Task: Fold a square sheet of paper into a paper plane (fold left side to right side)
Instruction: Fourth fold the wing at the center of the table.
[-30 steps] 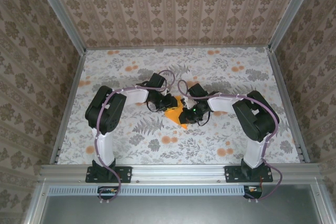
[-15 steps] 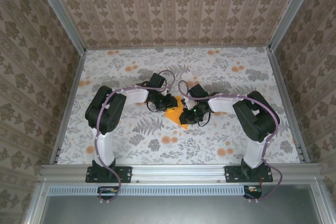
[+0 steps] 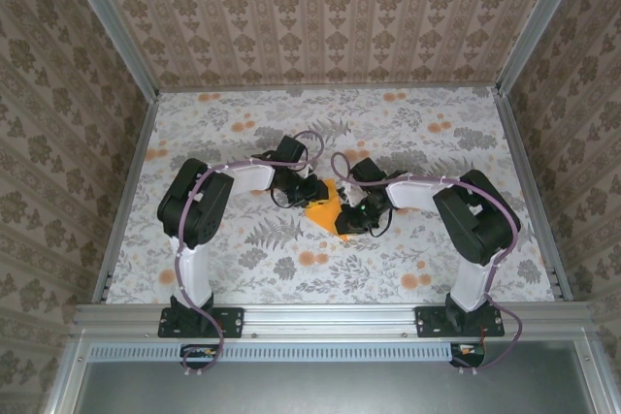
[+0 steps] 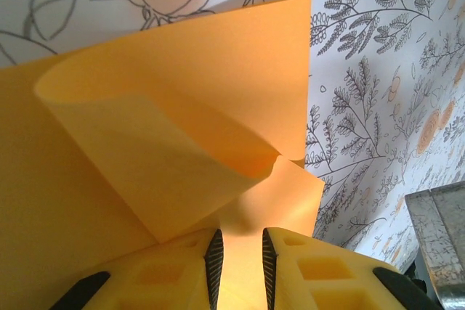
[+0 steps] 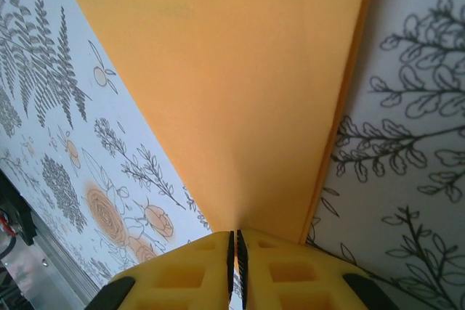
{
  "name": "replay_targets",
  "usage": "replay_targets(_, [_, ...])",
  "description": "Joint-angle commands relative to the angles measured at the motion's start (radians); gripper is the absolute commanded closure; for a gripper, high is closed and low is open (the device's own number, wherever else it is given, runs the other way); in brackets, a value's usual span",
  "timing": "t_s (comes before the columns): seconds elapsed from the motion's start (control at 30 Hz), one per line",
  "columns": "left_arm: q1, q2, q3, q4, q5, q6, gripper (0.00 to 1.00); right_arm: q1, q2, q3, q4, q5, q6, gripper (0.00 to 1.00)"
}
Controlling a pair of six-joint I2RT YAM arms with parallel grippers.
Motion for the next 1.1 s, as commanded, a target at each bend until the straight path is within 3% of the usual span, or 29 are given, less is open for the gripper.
replay_targets(0.0, [0.028, 0.022, -0.030, -0.058, -0.086, 0.028, 0.74, 0.011, -0.008, -0.038, -0.220, 0.038, -0.017, 0.86])
replay_targets(0.43, [0.032, 0.031, -0.024, -0.059, -0.084, 0.032, 0.74, 0.015, -0.024, -0.047, -0.267, 0.062, -0.023, 0.87])
replay_targets(0.77, [0.031, 0.027, -0.019, -0.059, -0.081, 0.031, 0.74, 0.009, -0.116, -0.031, -0.293, 0.045, -0.027, 0.95])
replay_targets(0.93, [0.024, 0.024, -0.013, -0.058, -0.081, 0.031, 0.74, -0.010, -0.211, 0.004, -0.197, -0.072, 0.007, 0.94])
replay_targets(1.07, [0.020, 0.024, -0.014, -0.055, -0.081, 0.029, 0.74, -0.013, -0.147, 0.043, -0.040, -0.095, 0.076, 0.94])
